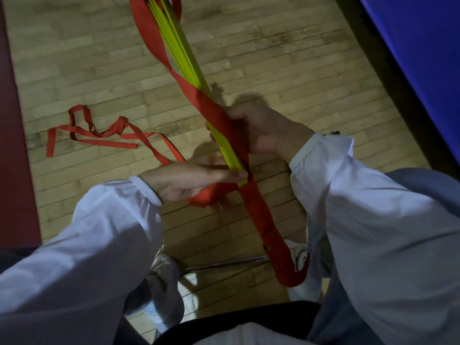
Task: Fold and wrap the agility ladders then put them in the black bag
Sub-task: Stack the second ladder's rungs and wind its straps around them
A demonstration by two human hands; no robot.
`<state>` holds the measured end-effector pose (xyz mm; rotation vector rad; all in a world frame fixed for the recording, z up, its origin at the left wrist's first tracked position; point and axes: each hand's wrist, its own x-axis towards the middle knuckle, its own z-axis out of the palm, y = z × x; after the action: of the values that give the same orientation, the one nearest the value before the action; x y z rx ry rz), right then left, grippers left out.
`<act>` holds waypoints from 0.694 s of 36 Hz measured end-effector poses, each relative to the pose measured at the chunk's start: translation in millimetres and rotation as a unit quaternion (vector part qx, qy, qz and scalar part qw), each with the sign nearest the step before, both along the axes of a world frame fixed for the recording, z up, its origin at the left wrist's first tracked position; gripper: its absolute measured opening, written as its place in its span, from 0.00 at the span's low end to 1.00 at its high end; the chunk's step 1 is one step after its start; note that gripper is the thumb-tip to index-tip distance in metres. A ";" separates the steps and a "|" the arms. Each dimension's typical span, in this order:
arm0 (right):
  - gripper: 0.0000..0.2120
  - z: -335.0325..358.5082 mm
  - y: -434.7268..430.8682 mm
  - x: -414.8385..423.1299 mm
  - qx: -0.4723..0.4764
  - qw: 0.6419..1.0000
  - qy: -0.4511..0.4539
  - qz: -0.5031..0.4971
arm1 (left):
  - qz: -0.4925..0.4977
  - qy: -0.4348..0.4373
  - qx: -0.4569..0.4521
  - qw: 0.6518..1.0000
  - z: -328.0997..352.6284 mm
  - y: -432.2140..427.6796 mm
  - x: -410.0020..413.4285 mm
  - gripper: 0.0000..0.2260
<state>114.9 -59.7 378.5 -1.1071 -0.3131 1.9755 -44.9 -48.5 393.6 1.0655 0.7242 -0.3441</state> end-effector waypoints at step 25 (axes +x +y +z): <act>0.05 -6.4 0.8 -1.7 0.015 0.983 -0.184 0.013 | 0.003 0.013 0.007 1.000 -6.3 3.8 -2.1 0.09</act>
<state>113.2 -59.0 372.1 -1.4547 -0.5518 1.7752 -46.9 -44.7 387.3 1.0739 0.7528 -0.3491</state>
